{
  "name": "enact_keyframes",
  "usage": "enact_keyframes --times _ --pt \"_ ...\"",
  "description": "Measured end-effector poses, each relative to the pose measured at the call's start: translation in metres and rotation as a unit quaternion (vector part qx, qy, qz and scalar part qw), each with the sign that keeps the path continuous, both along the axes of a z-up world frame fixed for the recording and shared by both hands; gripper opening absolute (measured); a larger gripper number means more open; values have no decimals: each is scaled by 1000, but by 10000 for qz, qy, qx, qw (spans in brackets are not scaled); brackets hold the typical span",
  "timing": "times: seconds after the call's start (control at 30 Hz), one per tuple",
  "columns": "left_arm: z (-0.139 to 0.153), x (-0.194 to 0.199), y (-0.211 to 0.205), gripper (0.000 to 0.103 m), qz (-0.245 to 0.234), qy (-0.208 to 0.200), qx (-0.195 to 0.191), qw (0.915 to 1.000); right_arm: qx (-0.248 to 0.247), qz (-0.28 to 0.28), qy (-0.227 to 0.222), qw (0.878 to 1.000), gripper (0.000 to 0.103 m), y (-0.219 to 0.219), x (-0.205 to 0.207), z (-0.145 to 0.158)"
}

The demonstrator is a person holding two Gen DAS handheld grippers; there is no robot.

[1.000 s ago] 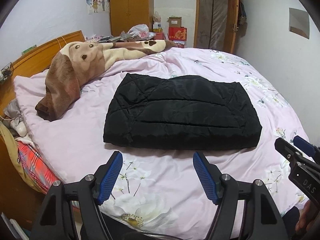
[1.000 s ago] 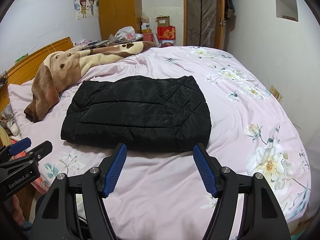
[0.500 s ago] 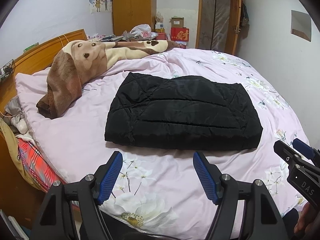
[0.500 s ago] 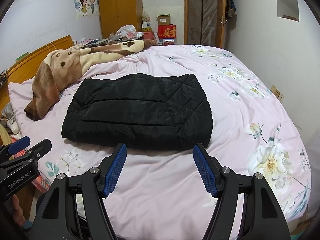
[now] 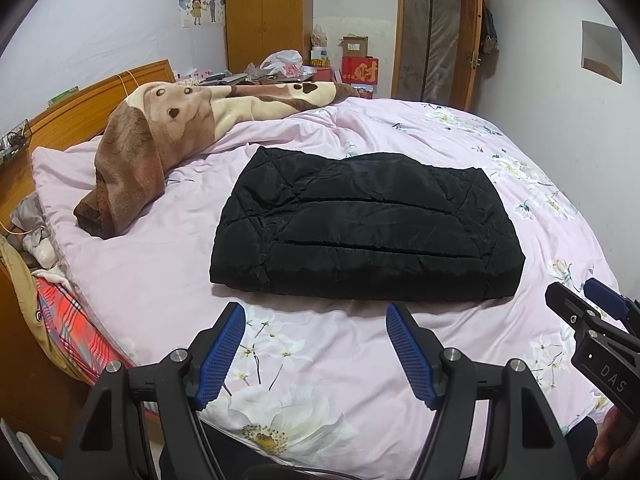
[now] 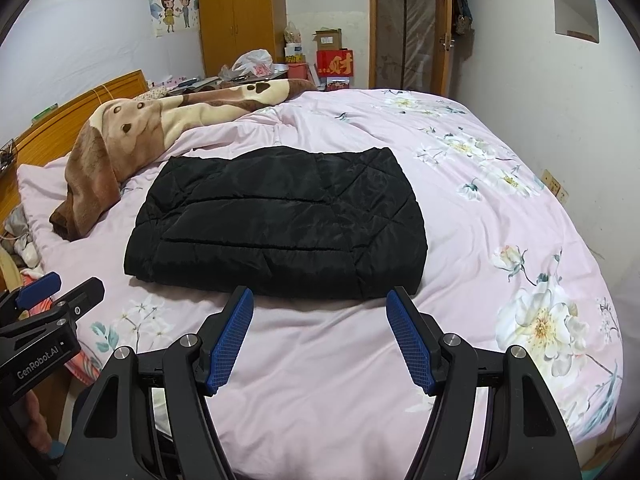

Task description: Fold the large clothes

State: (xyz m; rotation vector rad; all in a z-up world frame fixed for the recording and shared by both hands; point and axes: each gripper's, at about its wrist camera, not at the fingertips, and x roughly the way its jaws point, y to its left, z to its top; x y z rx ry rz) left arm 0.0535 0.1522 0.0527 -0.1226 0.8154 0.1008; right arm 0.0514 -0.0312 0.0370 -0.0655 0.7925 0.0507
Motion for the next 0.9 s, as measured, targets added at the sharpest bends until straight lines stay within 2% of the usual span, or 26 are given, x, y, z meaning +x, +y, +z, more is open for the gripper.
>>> enact_keyframes --times 0.9 --pt "1 -1 -4 73 -84 -15 -15 10000 11 2 26 10000 69 -2 -1 -2"
